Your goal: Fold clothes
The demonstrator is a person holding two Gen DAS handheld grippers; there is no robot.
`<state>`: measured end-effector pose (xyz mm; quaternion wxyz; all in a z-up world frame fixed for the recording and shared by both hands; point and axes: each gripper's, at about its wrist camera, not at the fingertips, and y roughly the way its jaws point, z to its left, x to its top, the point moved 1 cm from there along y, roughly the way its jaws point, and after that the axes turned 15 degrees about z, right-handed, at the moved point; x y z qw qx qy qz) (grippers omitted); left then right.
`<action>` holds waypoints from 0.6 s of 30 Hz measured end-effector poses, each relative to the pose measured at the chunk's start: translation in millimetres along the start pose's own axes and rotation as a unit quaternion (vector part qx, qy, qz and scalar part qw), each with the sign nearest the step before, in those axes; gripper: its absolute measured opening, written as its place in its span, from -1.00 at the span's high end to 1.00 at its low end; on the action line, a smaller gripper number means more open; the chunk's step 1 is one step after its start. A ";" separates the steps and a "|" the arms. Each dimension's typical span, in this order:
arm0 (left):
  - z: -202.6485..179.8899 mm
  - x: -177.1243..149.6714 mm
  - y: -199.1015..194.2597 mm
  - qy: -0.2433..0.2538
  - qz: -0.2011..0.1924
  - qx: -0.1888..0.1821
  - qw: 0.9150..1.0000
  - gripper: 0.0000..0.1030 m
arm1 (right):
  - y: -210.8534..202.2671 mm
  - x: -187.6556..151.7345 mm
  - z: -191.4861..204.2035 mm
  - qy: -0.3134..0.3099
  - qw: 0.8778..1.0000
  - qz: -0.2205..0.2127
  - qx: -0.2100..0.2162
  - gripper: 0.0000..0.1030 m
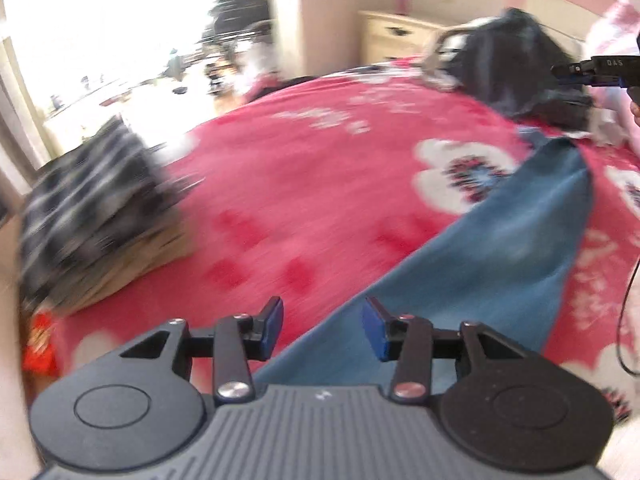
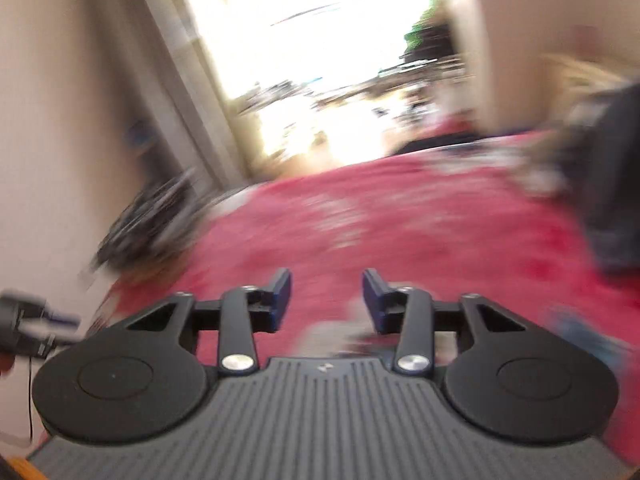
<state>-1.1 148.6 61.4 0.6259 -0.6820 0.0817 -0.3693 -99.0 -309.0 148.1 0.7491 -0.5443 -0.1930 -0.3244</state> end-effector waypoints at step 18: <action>-159.1 79.4 132.3 0.029 0.023 -0.112 0.993 0.08 | 1.5 -137.7 -196.9 0.368 0.930 0.012 0.002 -0.28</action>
